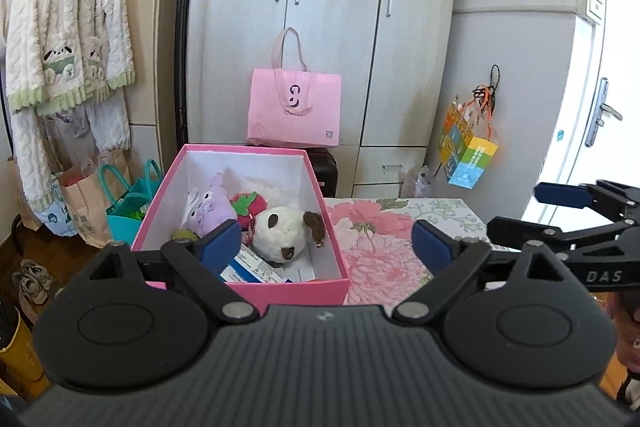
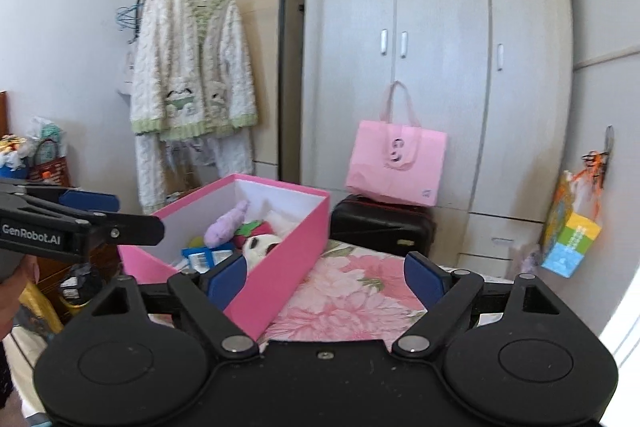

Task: Organize soft objects

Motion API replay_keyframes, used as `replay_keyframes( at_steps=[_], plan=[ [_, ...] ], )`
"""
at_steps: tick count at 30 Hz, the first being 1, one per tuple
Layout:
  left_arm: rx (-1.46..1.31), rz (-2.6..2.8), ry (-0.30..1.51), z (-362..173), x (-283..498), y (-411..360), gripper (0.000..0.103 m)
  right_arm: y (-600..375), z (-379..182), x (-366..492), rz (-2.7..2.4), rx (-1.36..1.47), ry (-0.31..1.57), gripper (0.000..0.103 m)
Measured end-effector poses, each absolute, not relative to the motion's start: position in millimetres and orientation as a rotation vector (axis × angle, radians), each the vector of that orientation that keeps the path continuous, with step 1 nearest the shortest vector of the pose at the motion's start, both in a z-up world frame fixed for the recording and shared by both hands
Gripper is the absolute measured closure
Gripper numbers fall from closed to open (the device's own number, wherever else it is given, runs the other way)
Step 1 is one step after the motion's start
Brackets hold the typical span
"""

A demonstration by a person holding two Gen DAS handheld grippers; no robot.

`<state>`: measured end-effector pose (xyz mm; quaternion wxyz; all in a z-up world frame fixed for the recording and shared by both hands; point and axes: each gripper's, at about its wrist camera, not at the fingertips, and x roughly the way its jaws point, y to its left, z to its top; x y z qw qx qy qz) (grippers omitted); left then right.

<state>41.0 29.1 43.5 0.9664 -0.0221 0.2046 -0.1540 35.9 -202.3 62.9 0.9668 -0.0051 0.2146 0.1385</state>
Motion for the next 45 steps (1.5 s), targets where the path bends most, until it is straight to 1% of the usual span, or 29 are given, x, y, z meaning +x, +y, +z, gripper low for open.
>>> replay_keyframes(
  at_steps=[2, 5, 8, 15, 20, 24, 30, 36, 45],
  plan=[
    [-0.029, -0.275, 0.406, 44, 40, 27, 0.002, -205, 64, 36, 0.274, 0.013, 0.435, 0.006],
    [0.011, -0.221, 0.392, 43, 39, 21, 0.002, -205, 62, 38, 0.267, 0.037, 0.456, 0.006],
    [0.044, -0.193, 0.386, 44, 39, 16, 0.001, -204, 59, 42, 0.234, 0.059, 0.489, 0.000],
    [0.054, -0.195, 0.425, 43, 48, 10, 0.000, -203, 57, 42, 0.138, 0.056, 0.562, 0.000],
    [0.035, -0.168, 0.473, 51, 47, 10, 0.000, -206, 58, 38, 0.049, 0.083, 0.549, 0.000],
    [-0.041, -0.214, 0.456, 52, 35, 20, 0.000, -204, 58, 33, 0.021, 0.061, 0.544, 0.000],
    [0.025, -0.139, 0.408, 51, 24, 14, 0.000, -209, 57, 23, -0.067, 0.069, 0.544, 0.000],
    [0.024, -0.139, 0.442, 44, 30, 13, 0.000, -218, 52, 16, -0.092, 0.121, 0.578, 0.000],
    [0.045, -0.132, 0.477, 35, 26, 11, 0.000, -217, 52, 5, -0.121, 0.089, 0.565, 0.000]
  ],
)
